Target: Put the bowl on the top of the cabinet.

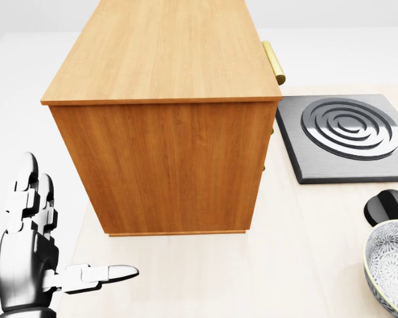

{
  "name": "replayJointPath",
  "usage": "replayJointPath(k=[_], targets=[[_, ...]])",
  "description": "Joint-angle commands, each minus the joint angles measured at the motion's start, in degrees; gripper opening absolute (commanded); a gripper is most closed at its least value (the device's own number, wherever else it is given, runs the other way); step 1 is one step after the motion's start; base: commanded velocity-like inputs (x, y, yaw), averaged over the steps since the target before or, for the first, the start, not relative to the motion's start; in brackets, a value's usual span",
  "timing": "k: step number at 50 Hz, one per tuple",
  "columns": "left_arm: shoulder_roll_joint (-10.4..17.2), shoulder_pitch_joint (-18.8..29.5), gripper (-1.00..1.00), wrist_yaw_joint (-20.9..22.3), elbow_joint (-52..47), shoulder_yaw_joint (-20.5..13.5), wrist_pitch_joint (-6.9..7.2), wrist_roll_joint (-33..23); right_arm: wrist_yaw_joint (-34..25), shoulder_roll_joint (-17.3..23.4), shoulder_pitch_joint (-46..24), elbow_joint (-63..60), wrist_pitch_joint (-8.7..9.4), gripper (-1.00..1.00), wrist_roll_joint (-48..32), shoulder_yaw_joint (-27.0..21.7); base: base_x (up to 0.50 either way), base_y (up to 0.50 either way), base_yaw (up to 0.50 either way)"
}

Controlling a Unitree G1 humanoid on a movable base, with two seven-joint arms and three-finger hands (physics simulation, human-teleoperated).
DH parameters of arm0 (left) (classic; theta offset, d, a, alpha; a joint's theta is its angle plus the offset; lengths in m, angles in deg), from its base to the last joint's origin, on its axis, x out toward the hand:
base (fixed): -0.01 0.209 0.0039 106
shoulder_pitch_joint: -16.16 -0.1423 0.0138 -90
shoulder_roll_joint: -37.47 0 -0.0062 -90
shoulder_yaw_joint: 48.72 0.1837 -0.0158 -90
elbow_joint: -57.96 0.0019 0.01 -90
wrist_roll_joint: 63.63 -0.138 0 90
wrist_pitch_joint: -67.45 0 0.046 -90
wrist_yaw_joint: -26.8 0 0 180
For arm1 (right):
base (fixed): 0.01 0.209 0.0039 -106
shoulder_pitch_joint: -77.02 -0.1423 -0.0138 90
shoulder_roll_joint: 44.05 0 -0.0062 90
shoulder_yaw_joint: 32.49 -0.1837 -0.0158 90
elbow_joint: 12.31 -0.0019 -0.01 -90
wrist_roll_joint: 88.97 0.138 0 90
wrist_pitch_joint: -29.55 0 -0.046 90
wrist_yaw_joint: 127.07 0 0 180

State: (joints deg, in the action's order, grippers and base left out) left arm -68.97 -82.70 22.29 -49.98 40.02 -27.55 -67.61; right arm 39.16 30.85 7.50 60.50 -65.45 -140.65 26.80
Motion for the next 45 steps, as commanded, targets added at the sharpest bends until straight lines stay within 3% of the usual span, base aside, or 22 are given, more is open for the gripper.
replayJointPath(k=[1,32,33,34,35,45], targets=[[0.0,0.2,1.0,-0.1,0.6,-0.1,0.0,0.0,2.0,0.6,0.8,3.2,0.0,1.0,-2.0,1.3,0.0,0.0,0.0],[0.0,0.3,1.0,-0.2,0.6,0.1,0.0,-0.1,6.3,3.5,2.4,12.7,0.0,1.0,-7.7,4.4,0.0,0.0,0.0],[0.0,0.3,1.0,-0.2,0.7,0.1,0.0,-0.1,6.1,3.5,2.5,12.5,0.0,0.85,-7.7,4.4,0.0,0.0,0.0],[0.0,0.4,1.0,-0.2,0.8,0.1,0.0,-0.1,5.9,3.4,2.6,12.3,0.0,-0.47,-7.6,4.4,0.0,0.0,0.0],[0.0,0.4,1.0,-0.3,0.8,0.1,0.0,-0.1,5.4,3.3,2.5,12.4,0.0,-1.0,-6.7,4.3,0.0,0.0,0.0],[0.1,0.9,1.0,-0.4,1.3,-0.3,0.0,0.4,4.6,3.2,2.3,11.2,0.0,-1.0,-6.9,4.3,0.0,0.0,0.0]])
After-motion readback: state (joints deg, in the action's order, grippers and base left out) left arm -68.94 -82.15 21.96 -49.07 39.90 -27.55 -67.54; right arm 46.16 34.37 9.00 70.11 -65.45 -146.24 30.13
